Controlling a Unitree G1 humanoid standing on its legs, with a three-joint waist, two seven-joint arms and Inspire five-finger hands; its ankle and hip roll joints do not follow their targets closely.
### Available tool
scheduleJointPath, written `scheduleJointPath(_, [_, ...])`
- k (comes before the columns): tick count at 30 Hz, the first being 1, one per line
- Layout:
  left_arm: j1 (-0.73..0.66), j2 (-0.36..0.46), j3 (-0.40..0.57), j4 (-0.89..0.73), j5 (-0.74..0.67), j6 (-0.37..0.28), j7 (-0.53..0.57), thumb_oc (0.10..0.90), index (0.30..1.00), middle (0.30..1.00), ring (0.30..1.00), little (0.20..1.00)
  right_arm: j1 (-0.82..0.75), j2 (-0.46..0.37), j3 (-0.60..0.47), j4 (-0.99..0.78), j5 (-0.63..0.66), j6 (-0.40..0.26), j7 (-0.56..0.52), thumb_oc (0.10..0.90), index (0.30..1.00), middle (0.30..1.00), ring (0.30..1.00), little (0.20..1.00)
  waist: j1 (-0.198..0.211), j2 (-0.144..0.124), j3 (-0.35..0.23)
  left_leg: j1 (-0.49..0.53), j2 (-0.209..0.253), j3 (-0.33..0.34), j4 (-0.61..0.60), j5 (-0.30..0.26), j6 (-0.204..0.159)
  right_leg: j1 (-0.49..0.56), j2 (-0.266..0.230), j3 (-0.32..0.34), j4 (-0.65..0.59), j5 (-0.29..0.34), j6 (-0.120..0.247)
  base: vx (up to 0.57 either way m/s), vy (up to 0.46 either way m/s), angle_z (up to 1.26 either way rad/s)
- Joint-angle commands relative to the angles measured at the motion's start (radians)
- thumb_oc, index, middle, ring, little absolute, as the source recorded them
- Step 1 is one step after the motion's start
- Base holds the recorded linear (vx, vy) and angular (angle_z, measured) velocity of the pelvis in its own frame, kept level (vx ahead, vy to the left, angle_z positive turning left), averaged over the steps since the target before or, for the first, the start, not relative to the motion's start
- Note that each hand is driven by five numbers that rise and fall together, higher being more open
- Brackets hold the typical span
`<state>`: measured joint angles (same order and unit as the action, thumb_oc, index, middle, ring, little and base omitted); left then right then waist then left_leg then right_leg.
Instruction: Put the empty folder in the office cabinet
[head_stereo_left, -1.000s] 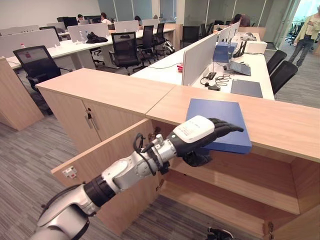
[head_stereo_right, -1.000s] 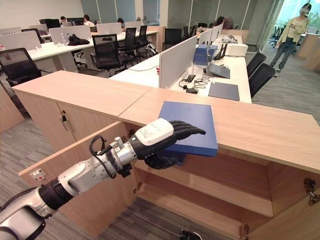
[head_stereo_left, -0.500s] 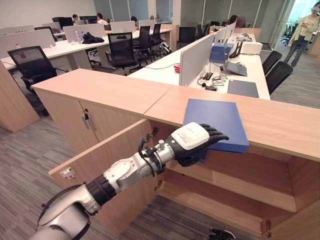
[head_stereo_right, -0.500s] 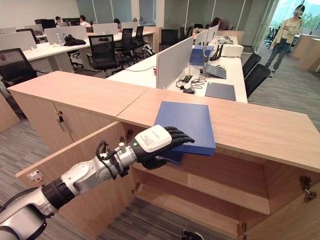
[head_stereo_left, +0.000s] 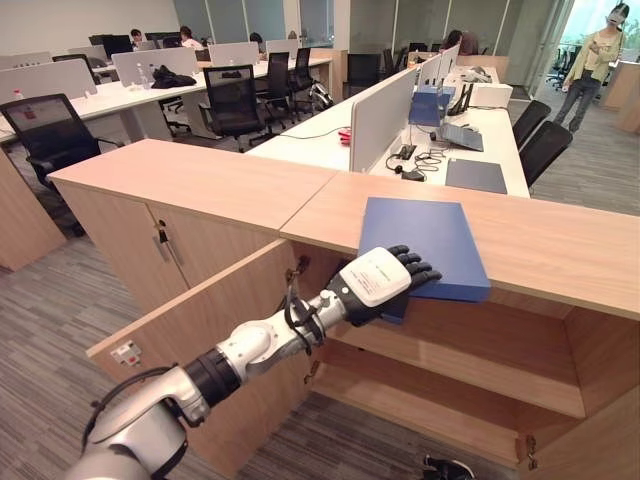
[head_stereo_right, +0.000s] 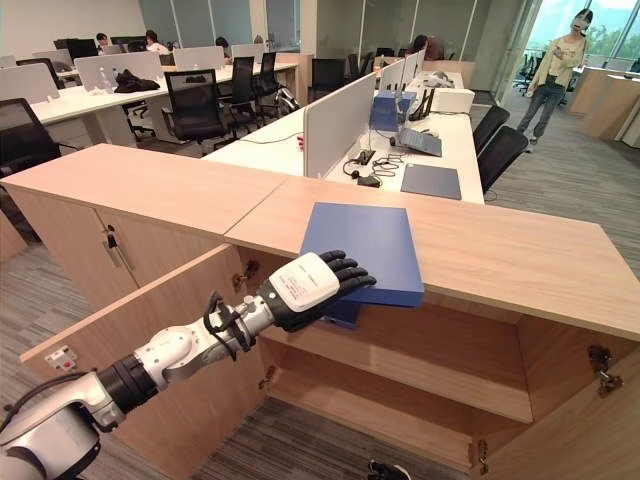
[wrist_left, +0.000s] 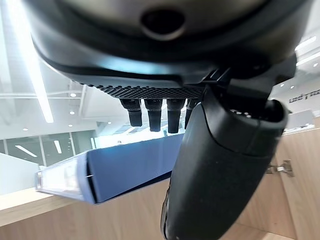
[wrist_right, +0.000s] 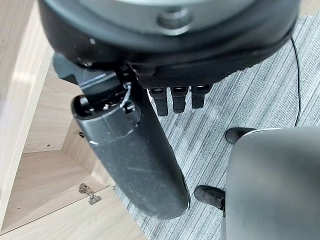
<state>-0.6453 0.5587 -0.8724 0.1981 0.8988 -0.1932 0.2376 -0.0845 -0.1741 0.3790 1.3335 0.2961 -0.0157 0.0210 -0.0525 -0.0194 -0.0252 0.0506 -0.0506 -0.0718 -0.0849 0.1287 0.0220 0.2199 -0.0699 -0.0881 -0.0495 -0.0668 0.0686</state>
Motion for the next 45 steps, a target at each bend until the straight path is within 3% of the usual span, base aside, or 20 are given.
scheduleJointPath(1, [-0.225,-0.055,0.113,0.103,0.003,0.051,0.116,0.800,0.900,0.900,0.900,0.900,0.006,-0.010,0.030,0.011,-0.007,-0.013,-0.011,0.800,0.900,0.900,0.900,0.900,0.006,-0.034,0.007,0.078,-0.012,0.050,-0.002,-0.166,0.009,-0.063,-0.001,-0.034,-0.012,0.080,0.023,0.00,0.000,0.00])
scheduleJointPath(17, [-0.223,-0.050,0.143,0.139,0.029,0.093,0.180,0.800,0.900,0.900,0.900,0.900,0.026,-0.018,0.026,0.017,-0.020,-0.020,-0.012,0.800,0.900,0.900,0.900,0.900,-0.002,-0.042,-0.002,0.079,-0.011,0.061,-0.002,-0.170,0.011,-0.066,-0.001,-0.025,-0.012,0.082,0.024,0.00,0.001,-0.01])
scheduleJointPath(19, [-0.223,-0.052,0.143,0.146,0.031,0.096,0.179,0.681,0.721,0.721,0.721,0.721,0.027,-0.018,0.024,0.017,-0.020,-0.020,-0.012,0.800,0.900,0.900,0.900,0.900,-0.003,-0.042,-0.002,0.079,-0.011,0.061,-0.002,-0.171,0.011,-0.067,-0.001,-0.024,-0.012,0.082,0.024,0.00,0.000,0.00])
scheduleJointPath(20, [-0.221,-0.055,0.146,0.160,0.030,0.101,0.180,0.438,0.356,0.356,0.356,0.356,0.028,-0.020,0.024,0.016,-0.021,-0.020,-0.012,0.800,0.900,0.900,0.900,0.900,-0.005,-0.043,-0.002,0.079,-0.011,0.061,-0.002,-0.171,0.011,-0.068,-0.001,-0.023,-0.012,0.083,0.024,0.00,0.000,0.00])
scheduleJointPath(21, [-0.221,-0.056,0.146,0.161,0.030,0.101,0.181,0.400,0.300,0.300,0.300,0.300,0.028,-0.020,0.024,0.016,-0.021,-0.020,-0.012,0.800,0.900,0.900,0.900,0.900,-0.004,-0.042,-0.003,0.079,-0.011,0.061,-0.002,-0.171,0.011,-0.068,-0.001,-0.023,-0.011,0.083,0.024,0.00,0.000,0.00])
scheduleJointPath(38, [-0.184,-0.060,0.189,0.153,-0.012,0.109,0.168,0.400,0.300,0.300,0.300,0.300,0.040,-0.019,0.016,0.010,-0.022,-0.020,-0.007,0.800,0.900,0.900,0.900,0.900,-0.006,-0.049,-0.003,0.081,-0.012,0.069,-0.002,-0.175,0.013,-0.070,0.000,-0.018,-0.010,0.086,0.024,0.00,0.000,0.00])
scheduleJointPath(41, [-0.170,-0.064,0.196,0.074,-0.116,0.052,0.103,0.400,0.300,0.300,0.300,0.300,0.044,-0.023,0.012,0.010,-0.021,-0.019,-0.008,0.800,0.900,0.900,0.900,0.900,-0.006,-0.049,-0.001,0.080,-0.012,0.068,-0.002,-0.175,0.013,-0.071,0.000,-0.022,-0.011,0.085,0.024,0.00,0.000,0.00])
scheduleJointPath(42, [-0.148,-0.068,0.207,-0.027,-0.266,-0.010,0.015,0.400,0.300,0.300,0.300,0.300,0.046,-0.026,0.000,0.009,-0.017,-0.020,-0.010,0.800,0.900,0.900,0.900,0.900,-0.004,-0.048,0.001,0.080,-0.013,0.066,-0.002,-0.173,0.014,-0.070,0.001,-0.023,-0.012,0.087,0.024,0.00,0.000,0.00])
scheduleJointPath(45, [-0.115,-0.039,0.229,-0.235,-0.524,-0.056,-0.179,0.400,0.300,0.300,0.300,0.300,0.058,-0.031,-0.022,0.012,-0.027,-0.020,-0.005,0.800,0.900,0.900,0.900,0.900,-0.002,-0.037,0.004,0.079,-0.015,0.062,-0.002,-0.172,0.014,-0.071,-0.001,-0.026,-0.013,0.090,0.026,0.00,0.010,0.01])
